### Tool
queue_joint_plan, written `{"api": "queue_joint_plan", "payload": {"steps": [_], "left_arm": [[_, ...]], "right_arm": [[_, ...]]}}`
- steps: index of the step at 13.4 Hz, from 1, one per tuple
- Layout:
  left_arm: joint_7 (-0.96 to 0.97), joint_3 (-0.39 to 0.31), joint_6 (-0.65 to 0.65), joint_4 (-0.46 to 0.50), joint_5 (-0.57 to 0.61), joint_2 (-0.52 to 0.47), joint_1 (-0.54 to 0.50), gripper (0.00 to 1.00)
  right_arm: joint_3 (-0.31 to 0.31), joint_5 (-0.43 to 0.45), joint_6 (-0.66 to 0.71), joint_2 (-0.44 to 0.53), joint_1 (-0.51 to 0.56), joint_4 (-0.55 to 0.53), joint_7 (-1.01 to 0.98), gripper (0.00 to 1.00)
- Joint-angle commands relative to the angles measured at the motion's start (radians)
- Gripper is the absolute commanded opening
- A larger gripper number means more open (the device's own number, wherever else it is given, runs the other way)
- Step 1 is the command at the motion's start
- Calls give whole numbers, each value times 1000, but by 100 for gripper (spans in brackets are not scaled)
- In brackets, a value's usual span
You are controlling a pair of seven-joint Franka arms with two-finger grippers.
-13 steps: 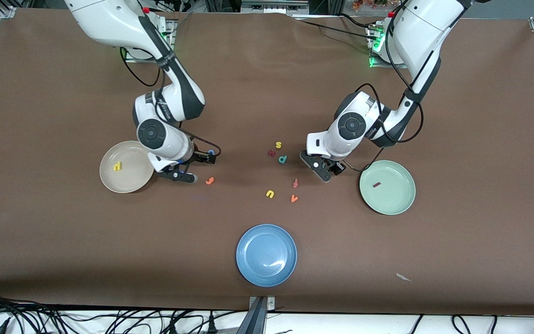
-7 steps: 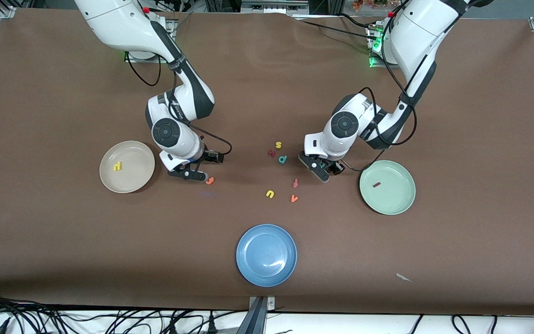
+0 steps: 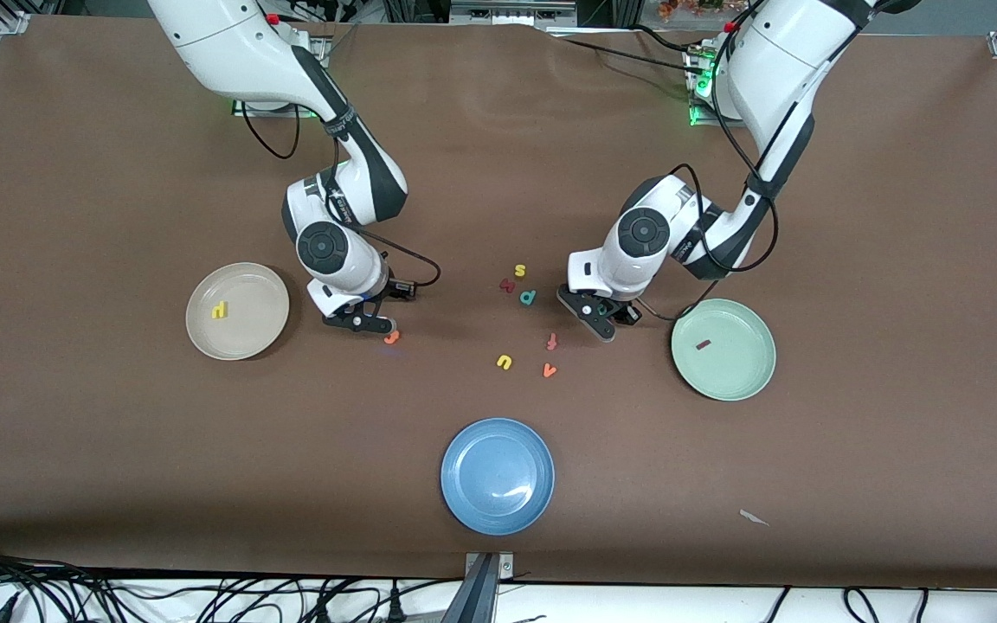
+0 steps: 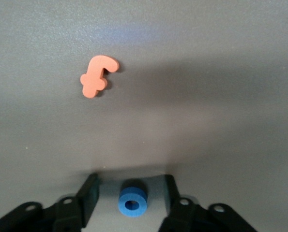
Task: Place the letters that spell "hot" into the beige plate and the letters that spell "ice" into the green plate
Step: 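Grasp the teal c with the left gripper, right gripper reaching the blue o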
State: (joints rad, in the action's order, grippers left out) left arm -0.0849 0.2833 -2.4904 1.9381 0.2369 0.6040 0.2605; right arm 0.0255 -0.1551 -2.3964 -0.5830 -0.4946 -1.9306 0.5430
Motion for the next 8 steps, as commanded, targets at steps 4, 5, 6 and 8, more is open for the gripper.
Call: {"api": "queue_joint_plan", "payload": {"steps": [4, 5, 6, 8], "left_arm": [[-56, -3, 111, -33, 30, -95, -62, 14], [-94, -3, 123, -39, 30, -105, -84, 14], [-137, -7, 133, -41, 30, -113, -102, 14], [-228, -29, 143, -50, 30, -116, -128, 14]], "right_arm": [[-3, 3, -17, 6, -12, -21, 11, 48], [-3, 3, -17, 6, -13, -22, 11, 46], [-4, 3, -17, 6, -15, -25, 11, 42], [-3, 3, -17, 8, -16, -25, 11, 39]]}}
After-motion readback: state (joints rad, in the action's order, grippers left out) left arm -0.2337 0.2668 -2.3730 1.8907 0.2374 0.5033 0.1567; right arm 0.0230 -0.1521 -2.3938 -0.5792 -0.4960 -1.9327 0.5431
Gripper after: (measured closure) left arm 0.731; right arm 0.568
